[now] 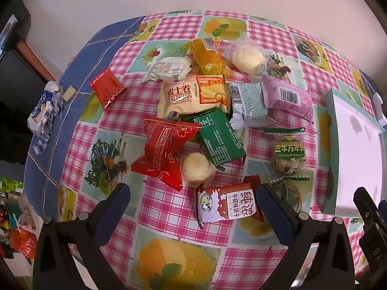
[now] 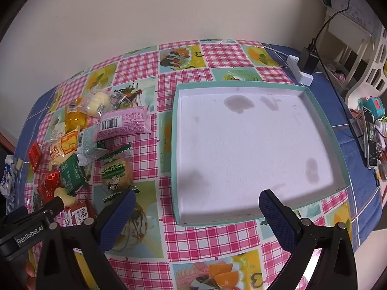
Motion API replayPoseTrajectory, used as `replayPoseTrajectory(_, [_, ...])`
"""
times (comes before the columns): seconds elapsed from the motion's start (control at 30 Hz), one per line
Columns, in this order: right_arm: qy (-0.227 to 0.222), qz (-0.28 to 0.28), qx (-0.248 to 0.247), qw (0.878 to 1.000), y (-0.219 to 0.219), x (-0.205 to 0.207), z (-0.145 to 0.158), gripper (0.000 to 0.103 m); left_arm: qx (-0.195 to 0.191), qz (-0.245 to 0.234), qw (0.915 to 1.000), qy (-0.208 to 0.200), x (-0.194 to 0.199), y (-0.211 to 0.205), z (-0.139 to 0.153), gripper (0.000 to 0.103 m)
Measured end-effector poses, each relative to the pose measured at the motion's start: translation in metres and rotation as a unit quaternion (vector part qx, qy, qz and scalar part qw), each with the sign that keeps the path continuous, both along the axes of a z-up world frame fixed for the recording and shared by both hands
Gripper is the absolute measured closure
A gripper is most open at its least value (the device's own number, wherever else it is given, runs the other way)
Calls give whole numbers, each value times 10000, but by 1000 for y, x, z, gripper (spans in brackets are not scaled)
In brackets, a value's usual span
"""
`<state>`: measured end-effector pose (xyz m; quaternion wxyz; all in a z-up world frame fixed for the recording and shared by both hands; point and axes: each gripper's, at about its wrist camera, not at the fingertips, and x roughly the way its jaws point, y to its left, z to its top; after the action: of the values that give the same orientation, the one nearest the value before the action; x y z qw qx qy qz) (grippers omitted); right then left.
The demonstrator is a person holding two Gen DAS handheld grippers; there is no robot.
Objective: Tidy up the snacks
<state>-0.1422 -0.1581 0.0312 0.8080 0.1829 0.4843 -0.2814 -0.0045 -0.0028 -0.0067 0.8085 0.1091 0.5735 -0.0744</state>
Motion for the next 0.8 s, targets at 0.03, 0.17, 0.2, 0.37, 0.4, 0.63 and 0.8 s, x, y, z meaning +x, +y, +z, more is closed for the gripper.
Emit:
replayPoseTrajectory(0.03, [1, 0, 0, 10000, 0, 0, 0, 0, 3, -4, 10000, 8, 1, 0, 0, 0])
replayPoseTrajectory(0.17, [1, 1, 2, 10000, 0, 0, 0, 0, 18, 1, 10000, 12, 1, 0, 0, 0])
replayPoseTrajectory(0.2, [2, 0, -1, 10000, 0, 0, 0, 0, 17, 2, 10000, 11, 1, 0, 0, 0])
replayPoseTrajectory(0.37, [0, -2, 3, 10000, 0, 0, 0, 0, 16, -4, 10000, 15, 1, 0, 0, 0])
replayPoseTrajectory(0.4, [2, -1, 1, 10000, 0, 0, 0, 0, 18, -4, 10000, 24, 2, 0, 0, 0])
replayPoseTrajectory(0.63, [1, -1, 3, 10000, 0, 0, 0, 0, 21, -7, 10000, 29, 2, 0, 0, 0])
replayPoseTrajectory(0.8, [0, -1, 5, 10000, 0, 0, 0, 0, 20, -6, 10000, 29, 2, 1, 0, 0])
